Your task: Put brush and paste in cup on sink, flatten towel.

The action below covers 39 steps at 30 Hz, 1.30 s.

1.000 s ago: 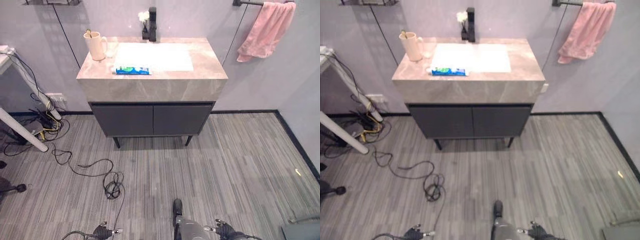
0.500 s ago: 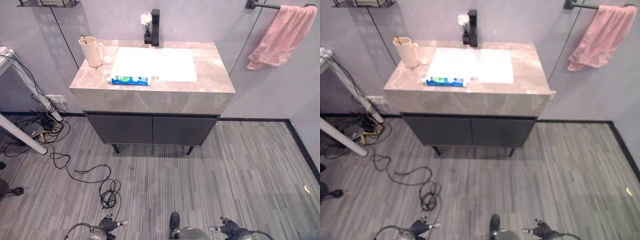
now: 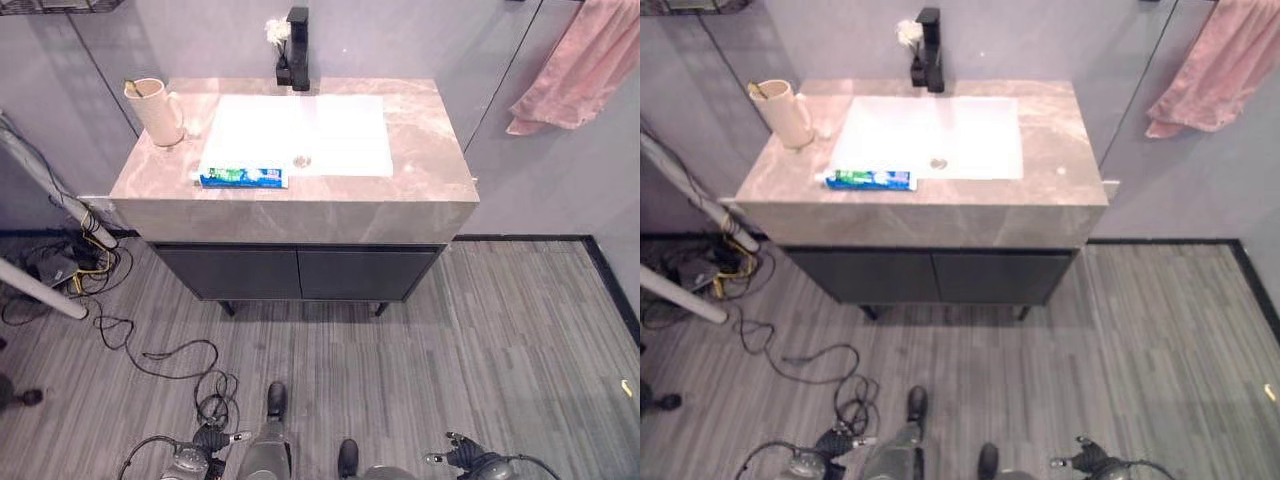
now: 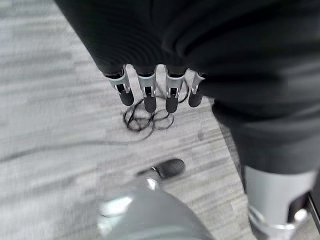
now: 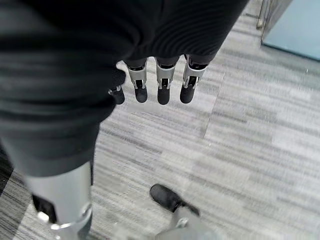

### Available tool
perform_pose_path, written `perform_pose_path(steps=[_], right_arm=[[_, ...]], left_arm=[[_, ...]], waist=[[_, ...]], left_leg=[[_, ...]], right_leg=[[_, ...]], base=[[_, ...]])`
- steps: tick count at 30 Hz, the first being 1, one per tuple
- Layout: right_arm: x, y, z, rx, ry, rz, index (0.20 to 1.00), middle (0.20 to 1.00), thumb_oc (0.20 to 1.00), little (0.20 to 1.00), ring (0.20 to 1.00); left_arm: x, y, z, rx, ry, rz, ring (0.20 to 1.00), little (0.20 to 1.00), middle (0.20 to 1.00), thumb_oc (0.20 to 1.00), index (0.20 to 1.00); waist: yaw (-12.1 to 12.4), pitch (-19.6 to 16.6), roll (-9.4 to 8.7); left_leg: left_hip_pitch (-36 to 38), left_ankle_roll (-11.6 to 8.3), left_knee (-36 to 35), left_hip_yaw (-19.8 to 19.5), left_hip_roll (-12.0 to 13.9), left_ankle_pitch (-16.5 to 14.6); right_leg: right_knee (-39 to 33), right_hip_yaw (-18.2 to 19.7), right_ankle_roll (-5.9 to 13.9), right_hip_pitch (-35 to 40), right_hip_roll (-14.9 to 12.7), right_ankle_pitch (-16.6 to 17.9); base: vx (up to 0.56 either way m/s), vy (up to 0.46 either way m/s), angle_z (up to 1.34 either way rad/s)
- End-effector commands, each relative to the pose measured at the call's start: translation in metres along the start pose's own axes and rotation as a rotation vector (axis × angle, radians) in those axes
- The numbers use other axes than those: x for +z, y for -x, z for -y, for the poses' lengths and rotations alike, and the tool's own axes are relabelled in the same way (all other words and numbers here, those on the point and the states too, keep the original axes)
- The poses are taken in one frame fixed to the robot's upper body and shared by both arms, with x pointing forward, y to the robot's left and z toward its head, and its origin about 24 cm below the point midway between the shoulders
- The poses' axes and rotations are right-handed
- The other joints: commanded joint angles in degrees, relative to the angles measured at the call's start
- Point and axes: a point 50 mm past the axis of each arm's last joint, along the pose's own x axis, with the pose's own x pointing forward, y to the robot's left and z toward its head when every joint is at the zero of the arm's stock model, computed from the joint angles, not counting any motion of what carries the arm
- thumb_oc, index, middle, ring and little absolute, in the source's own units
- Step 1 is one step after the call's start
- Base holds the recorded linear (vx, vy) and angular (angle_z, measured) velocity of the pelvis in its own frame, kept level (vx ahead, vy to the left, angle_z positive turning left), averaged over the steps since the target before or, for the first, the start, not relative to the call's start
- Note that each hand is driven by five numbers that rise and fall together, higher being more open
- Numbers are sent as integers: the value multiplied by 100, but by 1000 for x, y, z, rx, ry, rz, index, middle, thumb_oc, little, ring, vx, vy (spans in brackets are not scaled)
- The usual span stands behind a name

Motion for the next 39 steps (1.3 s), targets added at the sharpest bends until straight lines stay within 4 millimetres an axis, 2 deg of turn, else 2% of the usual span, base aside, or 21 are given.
perform_pose_path(steps=[1,6,8,11,12,13,14,16,17,18,21,23,24,26,28,32,33,35,36,38,39], right_arm=[[-5,2,4,-16,27,8,1000,1000,1000,1000,1000],[-3,1,-4,10,5,14,1000,1000,1000,1000,1000],[4,0,-6,18,19,32,1000,1000,1000,1000,1000],[17,-1,-10,29,41,85,1000,1000,1000,1000,1000],[17,-1,-10,29,41,85,1000,1000,1000,1000,1000],[28,-1,-8,21,37,128,1000,1000,1000,1000,1000],[28,-1,-8,19,30,133,1000,1000,1000,1000,1000],[34,0,-7,19,13,167,1000,1000,1000,1000,1000],[36,0,-7,17,8,176,1000,1000,1000,1000,1000],[43,1,-7,20,31,205,1000,1000,1000,1000,1000],[50,1,-7,24,54,234,1000,1000,1000,1000,1000],[51,1,-6,22,59,241,1000,1000,1000,1000,1000],[52,2,-5,20,80,247,1000,1000,1000,1000,1000],[47,1,-5,22,94,224,1000,1000,1000,1000,1000],[40,0,-6,29,125,197,1000,1000,1000,1000,1000],[42,0,4,9,184,197,1000,1000,1000,1000,1000],[40,0,11,-16,184,187,1000,1000,1000,1000,1000],[40,0,11,-16,184,187,1000,1000,1000,1000,1000],[40,0,16,-31,176,184,1000,1000,1000,1000,1000],[41,1,25,-65,150,189,1000,1000,1000,1000,1000],[39,2,40,-120,109,178,1000,1000,1000,1000,1000]], left_arm=[[2,0,-16,48,-34,24,1000,1000,1000,1000,1000],[2,0,-21,49,-84,25,1000,1000,1000,1000,1000],[5,0,-24,57,-92,34,1000,1000,1000,1000,1000],[13,-1,-28,67,-100,70,1000,1000,1000,1000,1000],[13,-1,-28,67,-100,70,1000,1000,1000,1000,1000],[18,-1,-30,69,-116,96,1000,1000,1000,1000,1000],[17,0,-29,64,-121,95,1000,1000,1000,1000,1000],[15,0,-29,62,-130,93,1000,1000,1000,1000,1000],[12,0,-29,63,-135,84,1000,1000,1000,1000,1000],[8,1,-26,53,-142,72,1000,1000,1000,1000,1000],[6,1,-24,48,-147,63,1000,1000,1000,1000,1000],[5,1,-23,46,-147,63,1000,1000,1000,1000,1000],[6,1,-20,40,-150,68,1000,1000,1000,1000,1000],[6,1,-18,34,-157,72,1000,1000,1000,1000,1000],[4,1,-14,27,-161,67,1000,1000,1000,1000,1000],[0,2,-9,17,-146,66,1000,1000,1000,1000,1000],[5,2,-7,8,-177,94,1000,1000,1000,1000,1000],[5,2,-7,8,-177,94,1000,1000,1000,1000,1000],[9,2,-6,3,-197,118,1000,1000,1000,1000,1000],[22,3,-7,5,-240,192,1000,1000,1000,1000,1000],[42,6,-12,11,-286,302,1000,1000,1000,1000,1000]], waist=[[200,-207,-322],[153,-273,-373],[149,-249,-358],[111,-165,-287],[112,-166,-288],[69,-46,-214],[42,-31,-175],[-70,16,-130],[-25,34,-126],[-19,34,-132],[-94,49,-181],[-116,74,-193],[-160,90,-261],[-172,76,-307],[-109,-7,-360],[-4,-124,-356],[22,-119,-337],[14,-122,-335],[28,-91,-332],[49,34,-330],[100,189,-298]], left_leg=[[21,365,387,-6,-236,325],[21,625,779,203,-520,-50],[80,719,830,299,-614,-173],[293,852,800,322,-746,-294],[293,852,800,323,-746,-294],[465,936,757,378,-770,-372],[546,948,749,394,-784,-415],[691,973,701,304,-816,-435],[771,972,670,368,-806,-466],[886,926,604,440,-770,-523],[1012,891,555,376,-818,-586],[1080,882,558,357,-825,-623],[1181,853,567,290,-869,-709],[1229,841,603,174,-888,-769],[1253,815,619,120,-881,-828],[1246,721,600,-4,-793,-836],[1154,635,708,-78,-742,-852],[1145,634,718,-86,-742,-857],[1030,559,923,-125,-728,-886],[701,410,1569,-184,-763,-920],[341,291,1785,-36,-613,-670]], right_leg=[[604,305,579,-222,-400,-43],[1260,510,751,-409,-748,-76],[1621,513,827,-605,-856,122],[2401,500,831,-948,-969,644],[2401,500,831,-948,-969,644],[2948,326,817,-1183,-1010,880],[3032,287,824,-1224,-970,860],[3122,497,729,-1492,-548,599],[2887,188,704,-1605,-656,520],[2296,-212,717,-1556,-842,436],[1657,-129,794,-1731,-773,586],[1496,-103,827,-1730,-783,683],[1069,38,890,-1758,-794,913],[1036,238,907,-1723,-753,951],[760,230,861,-1532,-746,946],[540,93,782,-1316,-661,893],[492,18,731,-1250,-620,820],[491,9,730,-1250,-620,819],[471,-78,708,-1221,-620,777],[471,-210,650,-1184,-634,715],[441,-443,618,-1090,-702,659]], base=[[290,304,-58],[203,310,-34],[122,266,2],[109,221,-4],[83,257,2],[89,230,0],[126,271,-13],[120,146,-11],[162,92,-1],[119,39,-7],[138,-35,-9],[122,-48,8],[149,-90,7],[163,-114,20],[135,-134,48],[129,-167,14],[106,-168,20],[43,-82,48],[27,-113,45],[-5,-148,38],[-37,-88,70]])
